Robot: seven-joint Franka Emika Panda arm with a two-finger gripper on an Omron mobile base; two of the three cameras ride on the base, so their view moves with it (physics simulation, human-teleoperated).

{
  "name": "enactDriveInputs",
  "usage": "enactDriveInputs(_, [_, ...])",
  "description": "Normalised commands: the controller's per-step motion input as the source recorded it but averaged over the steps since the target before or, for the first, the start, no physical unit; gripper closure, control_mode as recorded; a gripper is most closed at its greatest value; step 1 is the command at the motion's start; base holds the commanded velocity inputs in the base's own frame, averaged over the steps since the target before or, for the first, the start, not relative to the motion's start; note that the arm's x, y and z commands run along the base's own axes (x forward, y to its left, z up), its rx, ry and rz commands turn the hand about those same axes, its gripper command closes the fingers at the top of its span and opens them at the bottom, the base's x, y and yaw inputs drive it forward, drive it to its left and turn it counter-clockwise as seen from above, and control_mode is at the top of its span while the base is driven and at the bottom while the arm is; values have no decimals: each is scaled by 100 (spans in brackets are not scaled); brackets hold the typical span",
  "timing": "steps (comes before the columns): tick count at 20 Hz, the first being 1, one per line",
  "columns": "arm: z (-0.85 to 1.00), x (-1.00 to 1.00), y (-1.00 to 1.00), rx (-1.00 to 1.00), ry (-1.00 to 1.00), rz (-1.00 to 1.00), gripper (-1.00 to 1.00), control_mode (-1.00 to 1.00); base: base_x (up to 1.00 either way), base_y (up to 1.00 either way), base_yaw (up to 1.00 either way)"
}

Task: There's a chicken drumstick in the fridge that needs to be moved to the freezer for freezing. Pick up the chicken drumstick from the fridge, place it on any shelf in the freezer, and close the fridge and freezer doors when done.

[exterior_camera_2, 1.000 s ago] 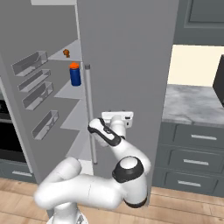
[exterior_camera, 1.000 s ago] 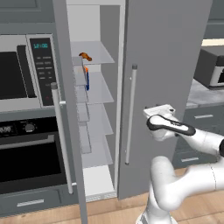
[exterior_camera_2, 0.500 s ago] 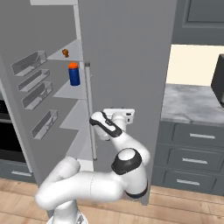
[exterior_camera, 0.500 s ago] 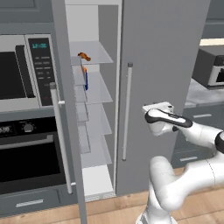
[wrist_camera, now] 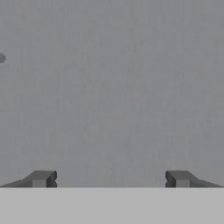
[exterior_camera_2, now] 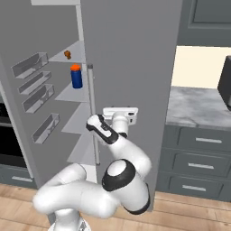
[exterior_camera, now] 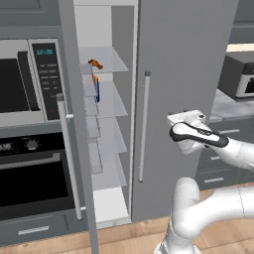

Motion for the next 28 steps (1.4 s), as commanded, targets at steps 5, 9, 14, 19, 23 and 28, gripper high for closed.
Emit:
enactDriveInputs(5, [100, -42, -2, -4, 1, 0, -100, -100, 0, 0, 0])
enactDriveInputs(9, [100, -37, 0, -6, 17, 0, -100, -100, 0, 0, 0])
enactDriveInputs(14, [100, -35, -3, -5, 26, -1, -100, -100, 0, 0, 0])
enactDriveInputs(19, [82, -51, -3, -1, 26, 0, -100, -100, 0, 0, 0])
enactDriveInputs(23, [9, -93, 0, 1, 16, 0, -100, -100, 0, 0, 0])
enactDriveInputs(28, [5, -100, 15, 8, 18, -2, -100, -100, 0, 0, 0])
